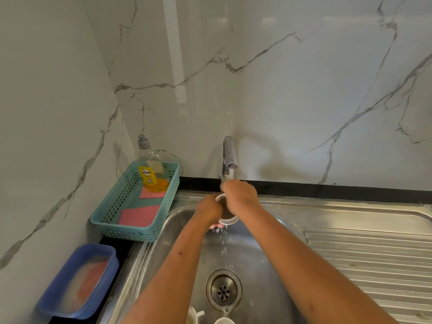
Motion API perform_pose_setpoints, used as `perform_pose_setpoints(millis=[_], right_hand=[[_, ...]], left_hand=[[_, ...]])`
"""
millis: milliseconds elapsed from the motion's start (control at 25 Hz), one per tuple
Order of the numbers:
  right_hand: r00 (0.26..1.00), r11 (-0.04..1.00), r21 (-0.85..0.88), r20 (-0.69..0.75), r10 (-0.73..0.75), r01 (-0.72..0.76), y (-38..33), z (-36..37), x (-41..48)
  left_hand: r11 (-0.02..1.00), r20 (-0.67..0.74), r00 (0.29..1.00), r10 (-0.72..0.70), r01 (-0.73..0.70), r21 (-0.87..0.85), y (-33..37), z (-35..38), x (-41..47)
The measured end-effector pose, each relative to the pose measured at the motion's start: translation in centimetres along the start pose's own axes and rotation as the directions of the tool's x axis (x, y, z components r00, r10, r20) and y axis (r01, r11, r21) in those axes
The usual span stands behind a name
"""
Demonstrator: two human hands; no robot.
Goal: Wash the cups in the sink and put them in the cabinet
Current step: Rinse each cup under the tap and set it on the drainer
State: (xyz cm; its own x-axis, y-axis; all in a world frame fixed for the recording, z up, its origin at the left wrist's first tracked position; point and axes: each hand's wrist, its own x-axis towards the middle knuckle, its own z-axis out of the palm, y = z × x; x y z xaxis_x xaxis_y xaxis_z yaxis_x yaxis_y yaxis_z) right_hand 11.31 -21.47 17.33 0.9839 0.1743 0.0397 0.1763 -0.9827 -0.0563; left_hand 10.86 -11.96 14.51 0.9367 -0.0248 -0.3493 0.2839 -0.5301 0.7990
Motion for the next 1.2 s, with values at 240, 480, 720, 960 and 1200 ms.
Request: perform_pose_setpoints(millis=[240,480,720,960,1200], right_hand=[[0.943,0.794,0.511,0.219,0.249,-0.328,1.4,1.6,0.7],[0.852,0.15,0.845,0.48,0.207,-0.513,2.7,4.0,-1.6],[0.818,-0.364,0.752,0.573,-0.049,-0.549,3.9,5.1,-3.8],[0.706,-0.205,0.68,0.703,-0.09,-0.704,5.5,5.0,-3.3],[0.707,0.212,0.677,0.696,0.126,-0.705,4.3,3.8,-2.7]], left_hand=[[0.948,-0.302,0.9,0.315,-0.281,0.15,-0.4,-0.9,0.1],[0.858,-0.185,0.838,0.514,-0.501,0.115,-0.2,0.4,1.0],[0.85,0.107,0.952,0.287,-0.202,-0.487,1.4,0.3,0.6],[0.73,0.251,0.968,-0.01,0.179,-0.66,0.7,0.3,1.1],[0.802,0.193,0.956,-0.222,0.292,-0.521,0.8,1.1,1.2]])
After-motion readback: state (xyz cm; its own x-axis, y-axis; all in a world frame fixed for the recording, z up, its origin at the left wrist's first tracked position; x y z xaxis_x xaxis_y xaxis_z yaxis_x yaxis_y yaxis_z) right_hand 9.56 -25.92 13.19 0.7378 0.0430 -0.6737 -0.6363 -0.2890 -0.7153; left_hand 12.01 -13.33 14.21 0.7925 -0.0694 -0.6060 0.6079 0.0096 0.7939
